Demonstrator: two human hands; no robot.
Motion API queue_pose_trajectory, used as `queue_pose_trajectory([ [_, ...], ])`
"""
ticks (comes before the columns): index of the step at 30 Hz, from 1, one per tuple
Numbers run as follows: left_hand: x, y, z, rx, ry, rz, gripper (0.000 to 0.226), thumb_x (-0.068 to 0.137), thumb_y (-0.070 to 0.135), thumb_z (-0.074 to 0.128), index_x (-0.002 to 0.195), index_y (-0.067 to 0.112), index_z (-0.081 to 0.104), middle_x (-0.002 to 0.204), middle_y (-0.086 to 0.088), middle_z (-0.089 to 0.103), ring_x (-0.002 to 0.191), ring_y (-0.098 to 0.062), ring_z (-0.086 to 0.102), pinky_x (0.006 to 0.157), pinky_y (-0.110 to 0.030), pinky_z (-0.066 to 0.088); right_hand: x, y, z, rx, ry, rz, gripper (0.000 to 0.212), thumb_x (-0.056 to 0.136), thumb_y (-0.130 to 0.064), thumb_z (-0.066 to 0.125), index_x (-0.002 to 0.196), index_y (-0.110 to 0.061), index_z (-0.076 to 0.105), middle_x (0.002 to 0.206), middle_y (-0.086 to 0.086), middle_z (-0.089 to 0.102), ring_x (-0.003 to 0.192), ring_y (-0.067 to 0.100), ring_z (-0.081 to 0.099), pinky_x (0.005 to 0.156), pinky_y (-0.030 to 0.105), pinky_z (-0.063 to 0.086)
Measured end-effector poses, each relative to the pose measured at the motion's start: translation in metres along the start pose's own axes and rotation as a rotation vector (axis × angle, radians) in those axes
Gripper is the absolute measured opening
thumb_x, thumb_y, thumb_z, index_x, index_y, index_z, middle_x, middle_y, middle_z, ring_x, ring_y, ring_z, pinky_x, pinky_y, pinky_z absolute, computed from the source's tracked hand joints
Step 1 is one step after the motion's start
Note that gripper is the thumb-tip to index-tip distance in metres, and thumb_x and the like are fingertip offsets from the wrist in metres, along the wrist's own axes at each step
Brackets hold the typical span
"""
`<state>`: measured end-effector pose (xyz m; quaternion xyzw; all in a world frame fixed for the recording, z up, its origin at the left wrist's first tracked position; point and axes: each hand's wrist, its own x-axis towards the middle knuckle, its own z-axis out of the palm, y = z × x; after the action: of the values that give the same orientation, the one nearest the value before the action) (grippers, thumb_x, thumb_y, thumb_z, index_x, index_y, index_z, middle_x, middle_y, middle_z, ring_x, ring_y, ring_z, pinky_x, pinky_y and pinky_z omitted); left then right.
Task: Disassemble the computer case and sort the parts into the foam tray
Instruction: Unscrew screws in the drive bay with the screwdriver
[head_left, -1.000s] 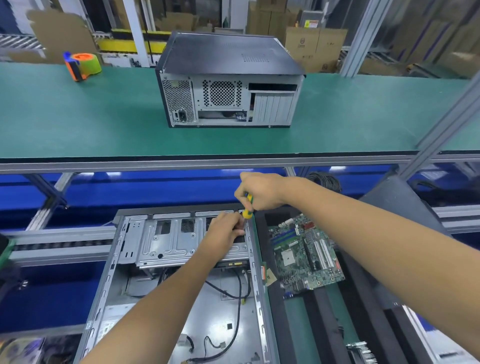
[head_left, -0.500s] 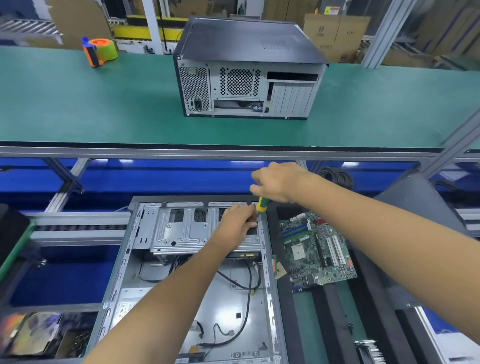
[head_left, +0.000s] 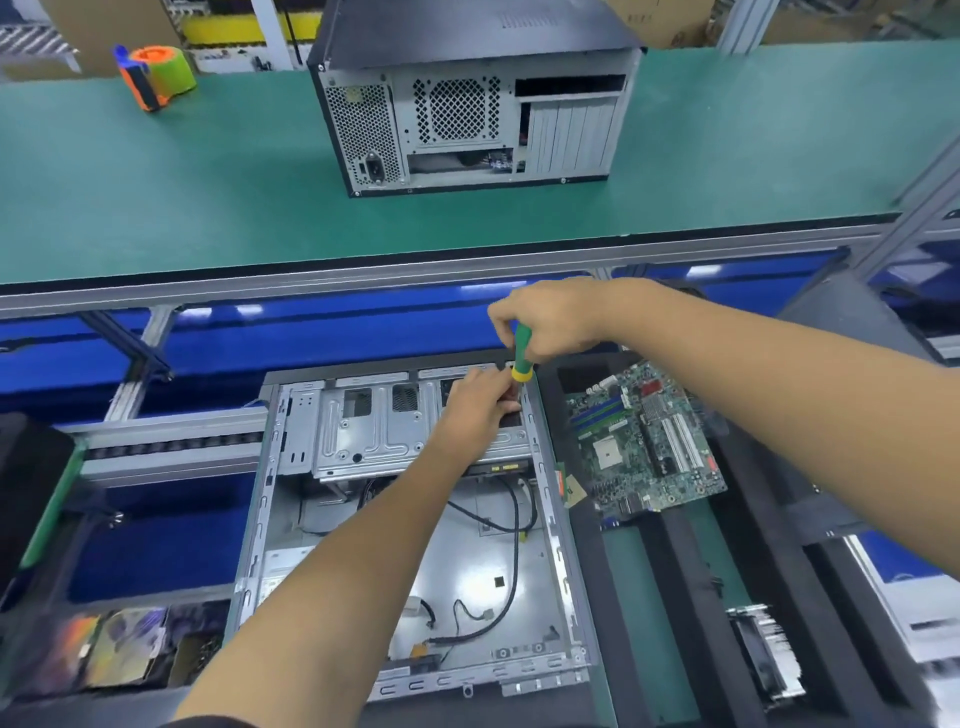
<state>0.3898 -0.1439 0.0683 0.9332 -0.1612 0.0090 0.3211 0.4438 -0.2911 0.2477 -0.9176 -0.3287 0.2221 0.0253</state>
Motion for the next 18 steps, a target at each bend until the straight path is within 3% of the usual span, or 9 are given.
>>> queue_pose_trajectory([
  [3, 0.0020, -0.0017, 0.0025, 0.035, 0.002, 0.013, 0.010, 0.095, 0.014, 0.066, 0.095, 0.012, 0.057, 0.093, -0.005, 0.060, 0.091, -0.029, 0.047, 0.083, -0.051, 0.043, 0.0005, 0.0006, 0.0011, -0.183, 0.064, 0.049, 0.022, 0.097, -0.043, 0.044, 0.091, -0.022, 0.046, 0.079, -0.001, 0.054, 0.068, 0.018, 0.047, 0.055, 0.035, 0.027],
  [7, 0.0022, -0.0036, 0.0045, 0.022, 0.020, 0.021, 0.012, 0.093, 0.012, 0.068, 0.093, 0.012, 0.056, 0.091, -0.006, 0.061, 0.090, -0.030, 0.047, 0.081, -0.052, 0.043, 0.0023, -0.0024, -0.0006, -0.137, -0.006, -0.033, 0.016, 0.097, -0.029, 0.045, 0.083, -0.022, 0.042, 0.074, -0.003, 0.052, 0.065, 0.019, 0.042, 0.056, 0.035, 0.027],
  [9, 0.0010, -0.0046, 0.0051, 0.019, 0.030, 0.036, 0.010, 0.094, 0.012, 0.068, 0.095, 0.012, 0.058, 0.092, -0.006, 0.061, 0.089, -0.030, 0.046, 0.080, -0.051, 0.043, 0.0001, -0.0041, -0.0055, -0.031, -0.042, -0.052, 0.007, 0.091, -0.021, 0.053, 0.085, -0.022, 0.050, 0.078, -0.002, 0.058, 0.067, 0.019, 0.046, 0.056, 0.035, 0.030],
  [11, 0.0005, -0.0069, 0.0061, 0.019, 0.041, 0.059, 0.010, 0.095, 0.014, 0.067, 0.100, 0.009, 0.060, 0.094, -0.007, 0.061, 0.089, -0.030, 0.046, 0.080, -0.051, 0.042, -0.0023, -0.0038, -0.0069, 0.087, -0.068, -0.072, 0.010, 0.084, -0.007, 0.057, 0.088, -0.016, 0.060, 0.090, 0.003, 0.062, 0.077, 0.018, 0.053, 0.061, 0.037, 0.040],
  [13, 0.0003, -0.0087, 0.0070, 0.006, 0.048, 0.070, 0.010, 0.095, 0.015, 0.067, 0.100, 0.009, 0.061, 0.094, -0.005, 0.061, 0.089, -0.028, 0.045, 0.080, -0.050, 0.041, -0.0041, -0.0014, -0.0054, 0.093, -0.071, -0.072, 0.019, 0.081, 0.003, 0.053, 0.083, -0.011, 0.067, 0.100, 0.013, 0.059, 0.083, 0.000, 0.050, 0.067, 0.031, 0.045],
  [15, 0.0008, -0.0085, 0.0076, 0.003, 0.048, 0.070, 0.011, 0.094, 0.016, 0.069, 0.099, 0.010, 0.060, 0.094, -0.004, 0.061, 0.089, -0.027, 0.044, 0.080, -0.049, 0.042, -0.0055, 0.0011, -0.0029, 0.089, -0.048, -0.078, 0.023, 0.081, 0.005, 0.052, 0.086, -0.011, 0.068, 0.099, 0.013, 0.055, 0.080, -0.012, 0.046, 0.060, 0.017, 0.038],
  [16, 0.0013, -0.0086, 0.0081, 0.008, 0.048, 0.065, 0.012, 0.094, 0.016, 0.069, 0.098, 0.011, 0.059, 0.093, -0.003, 0.060, 0.088, -0.026, 0.044, 0.079, -0.050, 0.042, -0.0058, 0.0021, -0.0020, 0.088, -0.034, -0.072, 0.021, 0.085, 0.000, 0.055, 0.097, -0.013, 0.065, 0.098, 0.008, 0.053, 0.080, -0.008, 0.049, 0.058, 0.020, 0.037],
  [18, 0.0024, -0.0089, 0.0091, 0.022, 0.042, 0.056, 0.012, 0.094, 0.017, 0.069, 0.097, 0.013, 0.058, 0.092, -0.003, 0.060, 0.088, -0.027, 0.044, 0.079, -0.050, 0.043, -0.0058, 0.0028, -0.0019, -0.078, -0.003, -0.026, 0.019, 0.096, -0.025, 0.055, 0.113, -0.021, 0.050, 0.093, 0.003, 0.051, 0.080, 0.018, 0.054, 0.058, 0.034, 0.033],
])
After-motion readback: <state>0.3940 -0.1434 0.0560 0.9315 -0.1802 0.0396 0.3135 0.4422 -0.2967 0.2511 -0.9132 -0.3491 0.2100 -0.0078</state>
